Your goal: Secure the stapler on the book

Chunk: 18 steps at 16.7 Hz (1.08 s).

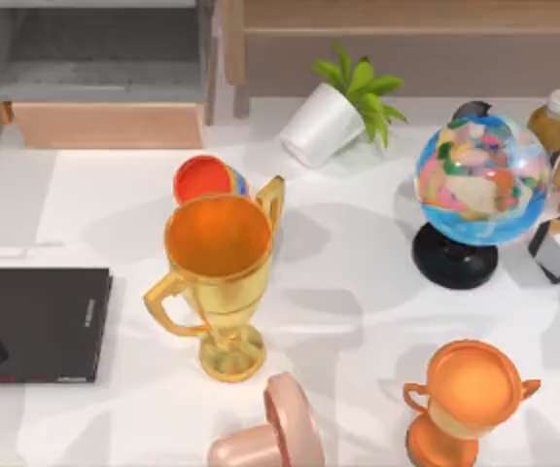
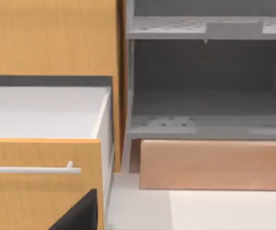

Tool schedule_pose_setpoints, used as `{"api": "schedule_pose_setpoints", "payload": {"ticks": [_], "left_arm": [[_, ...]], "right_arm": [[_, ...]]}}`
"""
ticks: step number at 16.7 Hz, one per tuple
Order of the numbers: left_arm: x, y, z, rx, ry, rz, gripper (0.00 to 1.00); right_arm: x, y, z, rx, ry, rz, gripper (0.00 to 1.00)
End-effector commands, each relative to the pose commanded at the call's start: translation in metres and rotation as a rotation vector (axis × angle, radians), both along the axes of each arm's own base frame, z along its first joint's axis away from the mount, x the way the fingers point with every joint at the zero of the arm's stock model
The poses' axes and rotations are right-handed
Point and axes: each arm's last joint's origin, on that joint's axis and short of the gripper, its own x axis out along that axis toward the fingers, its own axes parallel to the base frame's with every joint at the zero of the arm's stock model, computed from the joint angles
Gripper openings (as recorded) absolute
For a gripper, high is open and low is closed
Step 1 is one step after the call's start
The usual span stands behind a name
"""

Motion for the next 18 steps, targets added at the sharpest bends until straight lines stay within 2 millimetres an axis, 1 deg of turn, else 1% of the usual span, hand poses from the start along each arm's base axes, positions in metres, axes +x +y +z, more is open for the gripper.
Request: {"api": "schedule_pose_setpoints", "payload": {"ticks": [3,5,8,11,13,14,16,18], "left_arm": [[0.000,0.000,0.002,0.000,0.006,0.002,1.00],[0.001,0.001,0.011,0.001,0.035,0.009,1.00],[0.005,0.004,0.038,0.000,0.122,0.034,1.00],[0.019,0.009,0.079,-0.003,0.245,0.070,1.00],[0.038,0.014,0.109,-0.009,0.343,0.098,1.00],[0.050,0.017,0.124,-0.013,0.395,0.113,1.00],[0.081,0.026,0.152,-0.024,0.506,0.142,1.00],[0.119,0.039,0.173,-0.038,0.623,0.170,1.00]], "right_arm": [[0.000,0.000,0.000,0.000,0.000,0.000,1.00],[0.000,0.000,0.000,0.000,0.000,0.000,1.00],[0.000,0.000,0.000,0.000,0.000,0.000,1.00],[0.000,0.000,0.000,0.000,0.000,0.000,1.00],[0.000,0.000,0.000,0.000,0.000,0.000,1.00],[0.000,0.000,0.000,0.000,0.000,0.000,1.00],[0.000,0.000,0.000,0.000,0.000,0.000,1.00],[0.000,0.000,0.000,0.000,0.000,0.000,1.00]]}}
